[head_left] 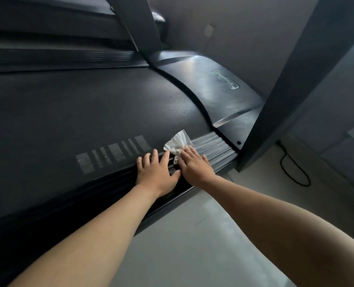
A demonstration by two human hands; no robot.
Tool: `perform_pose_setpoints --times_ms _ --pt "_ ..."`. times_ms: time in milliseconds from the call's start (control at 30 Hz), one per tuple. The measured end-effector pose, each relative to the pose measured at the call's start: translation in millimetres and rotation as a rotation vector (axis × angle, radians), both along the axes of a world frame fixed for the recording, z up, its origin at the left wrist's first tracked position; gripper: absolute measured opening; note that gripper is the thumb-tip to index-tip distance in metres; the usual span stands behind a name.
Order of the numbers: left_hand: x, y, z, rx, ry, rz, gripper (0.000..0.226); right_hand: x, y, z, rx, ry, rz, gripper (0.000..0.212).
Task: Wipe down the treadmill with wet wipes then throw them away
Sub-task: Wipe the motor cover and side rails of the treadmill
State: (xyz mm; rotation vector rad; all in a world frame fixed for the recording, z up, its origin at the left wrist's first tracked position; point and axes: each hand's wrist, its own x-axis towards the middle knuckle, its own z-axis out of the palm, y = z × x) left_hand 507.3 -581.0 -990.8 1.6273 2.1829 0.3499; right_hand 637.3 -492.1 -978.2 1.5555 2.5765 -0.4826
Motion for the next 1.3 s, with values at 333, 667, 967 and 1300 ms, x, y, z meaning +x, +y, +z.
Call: perform_pose_setpoints --times_ms 333,667,967,1300 --pt "18.1 26.4 -1.1 -0.044 0.030 -0.057 0.085 23.4 65.3 -11.2 0.159 0.022 -0.136 0.051" --pt "32.2 38.1 -8.6 0.019 0.104 -0.041 0.089 49.3 105.6 -12.6 0.079 0.016 -0.118 0.054" --pt "33.4 37.0 -10.0 0.042 0.116 -0.032 0.090 41.1 103.9 -9.2 0.084 0.011 -0.189 0.052" --pt "33.2 33.7 -9.7 0.065 0.152 -0.048 0.086 50.8 86.9 -12.9 0.087 0.022 -0.111 0.054"
